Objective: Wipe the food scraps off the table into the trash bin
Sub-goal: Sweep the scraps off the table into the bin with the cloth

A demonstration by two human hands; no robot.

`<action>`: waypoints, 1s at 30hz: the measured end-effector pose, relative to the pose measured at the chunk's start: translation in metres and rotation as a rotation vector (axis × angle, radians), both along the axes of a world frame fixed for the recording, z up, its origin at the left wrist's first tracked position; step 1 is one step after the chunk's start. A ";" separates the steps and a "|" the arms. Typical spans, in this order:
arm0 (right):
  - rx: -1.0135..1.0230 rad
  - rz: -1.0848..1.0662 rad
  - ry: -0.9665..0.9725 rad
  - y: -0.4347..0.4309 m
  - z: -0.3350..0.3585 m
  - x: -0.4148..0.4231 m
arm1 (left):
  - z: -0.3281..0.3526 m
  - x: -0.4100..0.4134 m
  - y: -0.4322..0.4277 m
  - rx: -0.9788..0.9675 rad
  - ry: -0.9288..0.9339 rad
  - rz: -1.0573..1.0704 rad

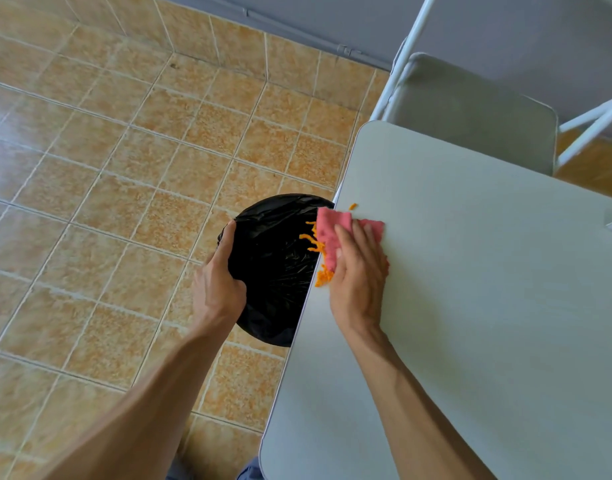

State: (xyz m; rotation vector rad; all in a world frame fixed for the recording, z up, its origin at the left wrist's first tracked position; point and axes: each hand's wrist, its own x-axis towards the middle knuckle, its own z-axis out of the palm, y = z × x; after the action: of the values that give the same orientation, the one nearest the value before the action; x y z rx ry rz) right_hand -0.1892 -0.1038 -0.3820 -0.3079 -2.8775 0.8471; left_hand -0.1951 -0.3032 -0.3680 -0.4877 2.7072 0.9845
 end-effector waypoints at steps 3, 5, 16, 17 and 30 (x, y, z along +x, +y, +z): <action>-0.071 0.070 0.012 -0.017 0.005 -0.002 | -0.002 0.002 0.001 0.008 0.000 0.022; -0.067 0.136 0.041 -0.022 0.011 -0.004 | -0.004 0.003 0.001 0.021 0.004 0.031; -0.028 -0.228 0.182 0.070 0.034 0.047 | -0.006 0.012 0.000 0.025 0.015 0.025; 0.006 -0.254 0.154 0.070 0.026 0.059 | -0.006 0.013 0.000 0.027 0.013 0.031; -0.046 -0.023 0.082 -0.068 0.013 0.045 | -0.004 0.025 0.003 0.066 0.002 0.081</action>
State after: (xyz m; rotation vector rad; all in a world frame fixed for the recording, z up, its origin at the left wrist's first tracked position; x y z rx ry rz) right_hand -0.1446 -0.1717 -0.3686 -0.3027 -2.7774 0.9020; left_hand -0.1698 -0.2998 -0.3720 -0.5883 2.6657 1.0922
